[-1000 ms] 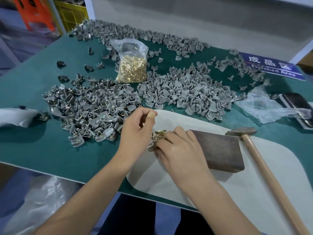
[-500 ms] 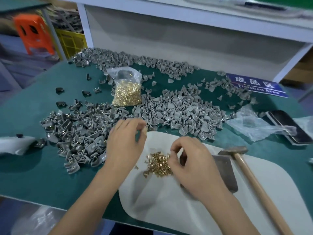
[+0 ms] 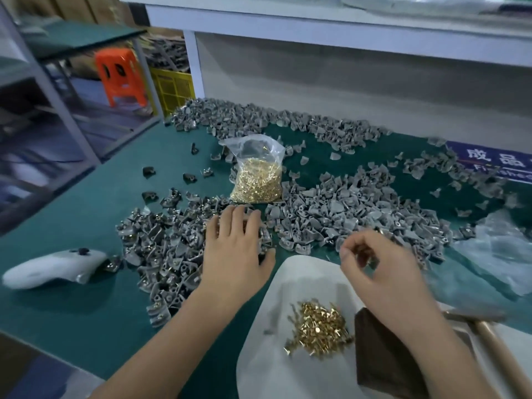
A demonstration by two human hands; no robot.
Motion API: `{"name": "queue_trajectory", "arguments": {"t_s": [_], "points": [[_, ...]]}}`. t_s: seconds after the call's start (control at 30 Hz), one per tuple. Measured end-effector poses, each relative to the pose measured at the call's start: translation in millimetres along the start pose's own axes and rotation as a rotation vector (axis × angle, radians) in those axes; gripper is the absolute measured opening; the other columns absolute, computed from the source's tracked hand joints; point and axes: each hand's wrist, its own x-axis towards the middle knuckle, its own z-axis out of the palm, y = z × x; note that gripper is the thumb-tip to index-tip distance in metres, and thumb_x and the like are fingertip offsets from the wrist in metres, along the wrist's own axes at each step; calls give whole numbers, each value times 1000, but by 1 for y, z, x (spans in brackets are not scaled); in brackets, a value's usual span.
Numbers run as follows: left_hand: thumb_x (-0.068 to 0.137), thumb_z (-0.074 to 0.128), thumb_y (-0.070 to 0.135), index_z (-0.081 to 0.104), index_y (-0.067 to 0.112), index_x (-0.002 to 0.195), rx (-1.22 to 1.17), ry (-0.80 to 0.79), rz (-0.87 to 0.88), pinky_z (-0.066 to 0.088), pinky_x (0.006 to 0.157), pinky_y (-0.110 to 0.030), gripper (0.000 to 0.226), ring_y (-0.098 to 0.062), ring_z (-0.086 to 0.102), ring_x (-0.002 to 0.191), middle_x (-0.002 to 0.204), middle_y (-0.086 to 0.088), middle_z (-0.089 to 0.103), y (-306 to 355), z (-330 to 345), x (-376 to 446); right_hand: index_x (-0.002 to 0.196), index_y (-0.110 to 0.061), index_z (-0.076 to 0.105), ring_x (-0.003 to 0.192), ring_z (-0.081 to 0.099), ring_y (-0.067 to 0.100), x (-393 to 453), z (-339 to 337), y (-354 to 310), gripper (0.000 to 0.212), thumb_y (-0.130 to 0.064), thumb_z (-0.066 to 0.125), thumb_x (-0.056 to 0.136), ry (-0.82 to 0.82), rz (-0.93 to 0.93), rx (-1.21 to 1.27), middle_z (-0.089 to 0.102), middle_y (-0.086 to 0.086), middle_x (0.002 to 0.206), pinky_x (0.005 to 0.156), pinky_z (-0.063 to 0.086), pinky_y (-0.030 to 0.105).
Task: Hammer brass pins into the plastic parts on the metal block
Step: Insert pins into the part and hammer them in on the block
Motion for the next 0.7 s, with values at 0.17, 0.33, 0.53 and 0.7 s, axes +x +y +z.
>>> {"name": "queue_trajectory", "arguments": {"t_s": [0.17,0.33,0.53,0.7], "points": [[95,39,48,44,14,144,41,-64,67,34,114,-44,60,-27,39,141,148,-7,46,4,5,22,83,-35,62,80,61,8,0,6,5,17,-19,66,86,-41,-56,-31,65,-18,86,66,46,17],[100,29,44,44,16,134,98,-117,19,37,107,-41,47,-25,41,135,147,-6,39,3,13,23,82,-33,62,82,60,13,-4,9,6,15,-18,65,86,-50,-74,6,64,-12,81,67,41,13],[100,29,39,40,18,128,110,-155,-39,40,102,-40,37,-24,45,126,137,-4,42,-14,13,26,83,-32,62,81,61,13,-6,7,8,15,-18,64,87,-44,-69,42,65,-12,83,65,43,13],[100,32,37,43,18,128,105,-165,-53,40,99,-39,35,-24,47,122,133,-2,45,-28,12,24,83,-34,62,81,62,12,-6,8,8,15,-19,65,87,-34,-66,32,65,-13,83,65,43,13]]}}
